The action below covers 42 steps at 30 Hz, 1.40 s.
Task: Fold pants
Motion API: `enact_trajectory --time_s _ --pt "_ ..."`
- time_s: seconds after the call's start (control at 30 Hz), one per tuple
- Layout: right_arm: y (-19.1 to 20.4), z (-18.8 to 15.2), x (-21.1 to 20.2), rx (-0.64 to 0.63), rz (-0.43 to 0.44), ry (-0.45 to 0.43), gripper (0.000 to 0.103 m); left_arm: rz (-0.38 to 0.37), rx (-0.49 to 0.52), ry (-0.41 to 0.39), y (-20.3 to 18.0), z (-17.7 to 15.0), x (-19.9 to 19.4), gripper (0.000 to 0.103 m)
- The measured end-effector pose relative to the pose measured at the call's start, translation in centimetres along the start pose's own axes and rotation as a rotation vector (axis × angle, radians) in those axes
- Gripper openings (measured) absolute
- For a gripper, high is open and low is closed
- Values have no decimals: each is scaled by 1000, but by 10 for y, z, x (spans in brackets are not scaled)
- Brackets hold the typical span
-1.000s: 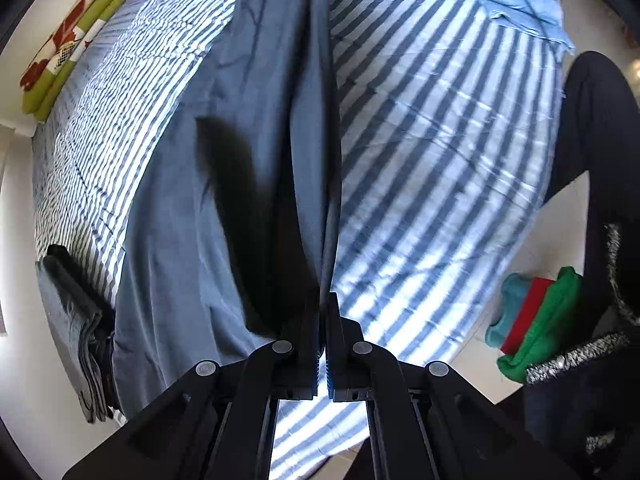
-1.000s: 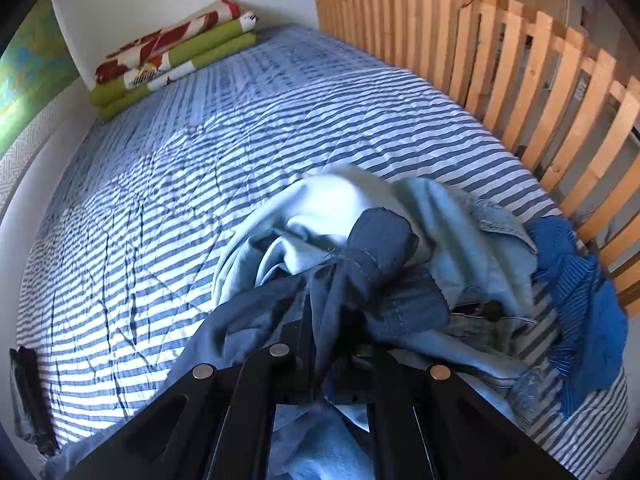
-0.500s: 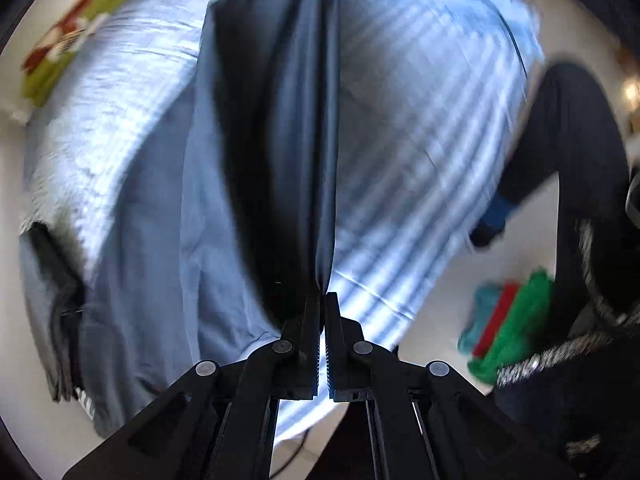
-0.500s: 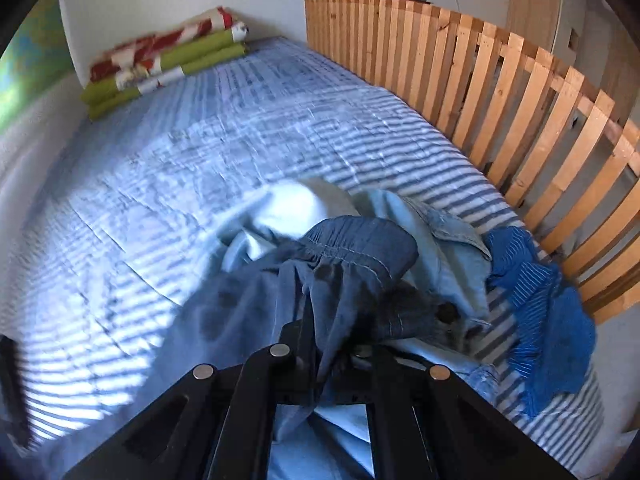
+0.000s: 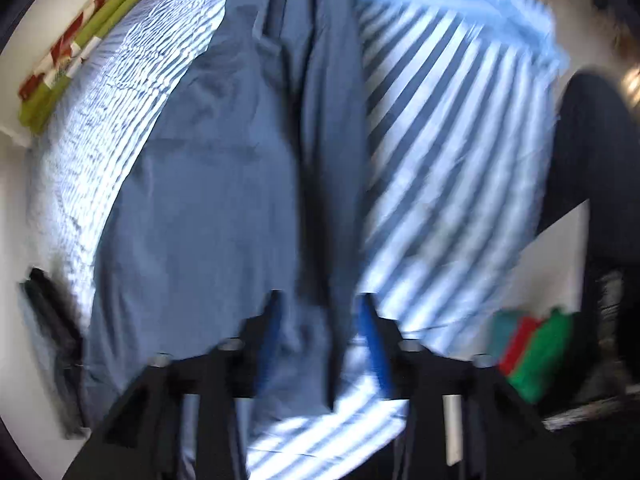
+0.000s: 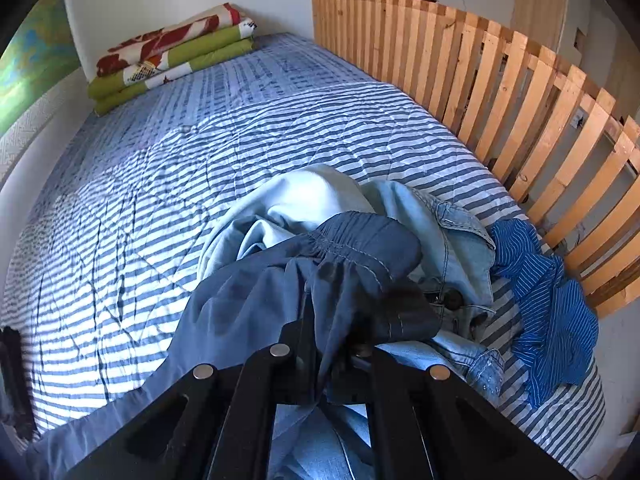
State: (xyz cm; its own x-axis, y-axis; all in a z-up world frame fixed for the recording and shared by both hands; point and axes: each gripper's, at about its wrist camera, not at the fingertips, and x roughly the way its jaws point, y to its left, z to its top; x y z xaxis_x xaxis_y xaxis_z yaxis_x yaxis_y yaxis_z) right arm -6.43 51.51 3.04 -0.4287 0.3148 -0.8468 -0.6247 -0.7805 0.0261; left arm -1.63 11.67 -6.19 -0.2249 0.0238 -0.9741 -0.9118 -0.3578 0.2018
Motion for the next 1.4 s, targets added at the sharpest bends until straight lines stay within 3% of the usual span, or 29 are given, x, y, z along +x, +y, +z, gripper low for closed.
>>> enact_trajectory --time_s 0.07,0.13,0.17,0.23,0.33,0.37,0.53,0.63,0.7,0.8,0.83,0.9,0.93,1.07,1.13,1.17,1.2,1.23,1.27,1.33,1.4 --pt "1 -1 1 -10 -4 0 3 18 6 40 0 -4 17 58" --pt "-3 -1 3 -4 0 5 3 58 20 68 3 -13 22 30" --pt "-5 -1 4 2 1 8 3 45 -20 81 11 -16 22 14" --pt "-10 -2 7 13 10 16 3 -3 -106 70 27 -22 16 14" --pt "-13 -4 9 21 11 19 3 47 -162 51 46 -31 6 14" --pt "-13 -4 10 20 11 19 3 28 -172 50 50 -34 3 14" --pt "-21 -7 10 49 28 24 3 -78 -187 25 40 -47 -17 9" --pt "-36 -13 6 79 51 26 3 -142 -120 18 11 -53 -29 9" --pt "-48 -22 6 92 59 34 3 -195 -72 37 -10 -60 -29 11" --pt "-62 -42 18 85 52 83 3 -149 -58 35 -21 -67 -24 17" --pt "-68 -47 23 90 50 94 3 -120 -92 21 -20 -69 -27 25" --pt "-76 -52 28 110 79 113 4 -63 -157 -12 -7 -66 -26 67" --pt "-80 -53 30 126 103 124 4 -29 -170 -31 -3 -64 -27 73" --pt "-73 -46 26 98 81 107 4 89 -163 -22 -1 -53 -18 75" --pt "-68 -43 26 90 67 113 4 48 -176 -39 -1 -50 -21 75" --pt "-67 -41 26 92 67 116 4 54 -167 -37 -2 -47 -20 66" --pt "-67 -40 26 94 64 117 4 51 -141 -23 -5 -45 -15 43" --pt "-67 -38 27 101 62 116 4 50 -118 -9 -3 -45 -10 28" --pt "-67 -38 28 106 62 118 4 86 -81 14 -5 -42 -1 2" --pt "-68 -38 29 111 54 126 4 117 -71 41 -6 -42 6 0" --pt "-70 -40 29 108 52 131 4 50 -115 6 -6 -50 -9 0"
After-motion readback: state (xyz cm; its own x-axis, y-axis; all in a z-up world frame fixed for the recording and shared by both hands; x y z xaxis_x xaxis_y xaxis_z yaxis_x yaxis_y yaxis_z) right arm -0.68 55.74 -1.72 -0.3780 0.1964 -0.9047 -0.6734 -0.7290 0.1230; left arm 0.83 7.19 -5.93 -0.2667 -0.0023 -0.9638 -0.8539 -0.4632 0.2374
